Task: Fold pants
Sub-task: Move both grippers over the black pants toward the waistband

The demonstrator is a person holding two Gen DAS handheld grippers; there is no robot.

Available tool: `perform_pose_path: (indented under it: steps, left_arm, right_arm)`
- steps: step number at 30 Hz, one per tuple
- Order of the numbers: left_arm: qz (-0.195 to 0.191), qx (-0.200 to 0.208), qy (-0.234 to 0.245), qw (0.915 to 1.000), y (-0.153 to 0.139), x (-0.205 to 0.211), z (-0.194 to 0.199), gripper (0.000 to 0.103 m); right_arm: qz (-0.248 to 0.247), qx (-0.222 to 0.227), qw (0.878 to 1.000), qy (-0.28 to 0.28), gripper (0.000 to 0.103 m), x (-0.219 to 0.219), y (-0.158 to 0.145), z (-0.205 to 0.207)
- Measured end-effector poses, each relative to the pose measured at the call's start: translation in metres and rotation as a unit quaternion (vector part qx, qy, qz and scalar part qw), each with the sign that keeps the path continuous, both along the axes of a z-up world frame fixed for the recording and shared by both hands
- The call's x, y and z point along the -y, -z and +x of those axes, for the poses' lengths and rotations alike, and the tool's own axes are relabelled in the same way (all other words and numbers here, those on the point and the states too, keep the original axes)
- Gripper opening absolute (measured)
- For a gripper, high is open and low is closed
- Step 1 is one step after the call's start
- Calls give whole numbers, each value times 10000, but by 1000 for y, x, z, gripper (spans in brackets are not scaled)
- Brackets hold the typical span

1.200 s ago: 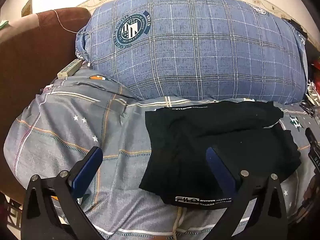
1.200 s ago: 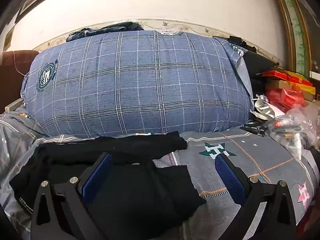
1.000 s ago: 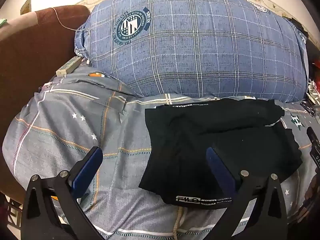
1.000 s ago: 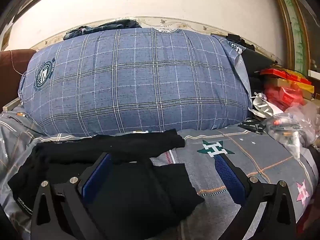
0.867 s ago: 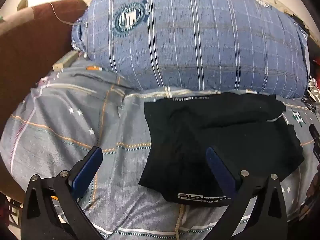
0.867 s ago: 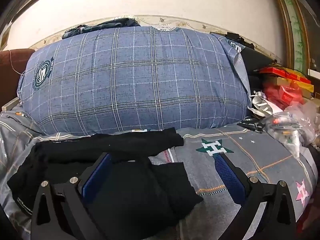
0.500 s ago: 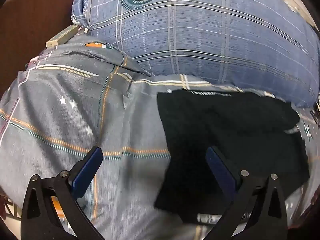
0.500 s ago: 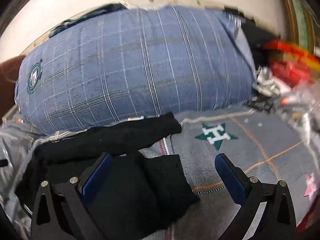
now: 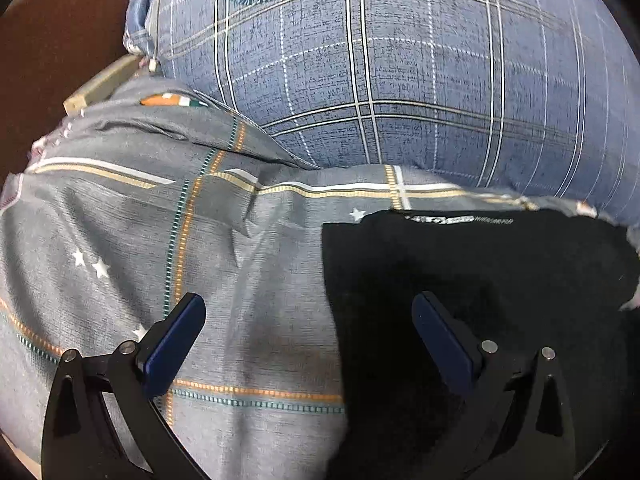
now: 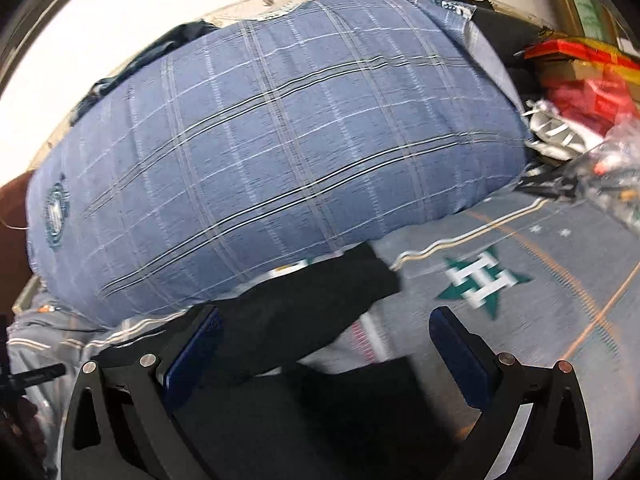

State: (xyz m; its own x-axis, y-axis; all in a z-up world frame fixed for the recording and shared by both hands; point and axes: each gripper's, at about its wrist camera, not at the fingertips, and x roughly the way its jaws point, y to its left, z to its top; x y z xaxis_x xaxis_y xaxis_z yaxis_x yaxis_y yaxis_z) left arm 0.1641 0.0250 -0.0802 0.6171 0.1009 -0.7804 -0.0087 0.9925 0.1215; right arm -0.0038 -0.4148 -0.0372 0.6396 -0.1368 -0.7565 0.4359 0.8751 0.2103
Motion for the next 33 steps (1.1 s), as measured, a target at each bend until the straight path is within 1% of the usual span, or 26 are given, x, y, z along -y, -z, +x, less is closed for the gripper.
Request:
perform_pose_path:
  steps: [1, 2, 3, 4, 7, 9, 13, 18, 23, 33]
  left_arm:
    - [59, 21, 3, 10000, 4, -1, -2, 103]
    - [78, -76, -10, 9999, 8, -1, -1, 103]
    - [25, -187, 14, 9998, 11, -2, 0, 103]
    - [-54, -200, 68, 9998, 11, -1, 0, 103]
    - [46, -83, 66, 9999, 9, 0, 0, 103]
    - [-66, -123, 143, 9998, 9, 0, 1, 103]
    - [-21, -145, 198, 9997, 14, 3, 4, 103]
    - [-63, -154, 137, 9998, 18, 0, 6, 103]
    - [-51, -153, 118, 9998, 20, 1, 6, 103]
    - [-74, -221, 137, 9996, 22, -3, 9, 103]
  right_arm:
    - [133, -27, 9999, -107, 102, -2, 2, 4]
    - [153, -2, 9997, -198, 102, -6, 2, 6]
    - [81, 49, 9997, -235, 102, -9, 1, 8]
    - [6, 83, 9997, -245, 102, -12, 2, 8]
    - [-51, 75, 9995, -301, 102, -18, 5, 8]
    - [-148, 42, 9995, -278, 102, -20, 8, 7]
    - [-41, -37, 9997, -223, 102, -16, 18, 13]
    - [-95, -179, 9991, -364, 102, -21, 28, 18]
    - [-103, -192, 9989, -419, 102, -24, 31, 18]
    - [10, -252, 9990, -361, 102, -21, 35, 17]
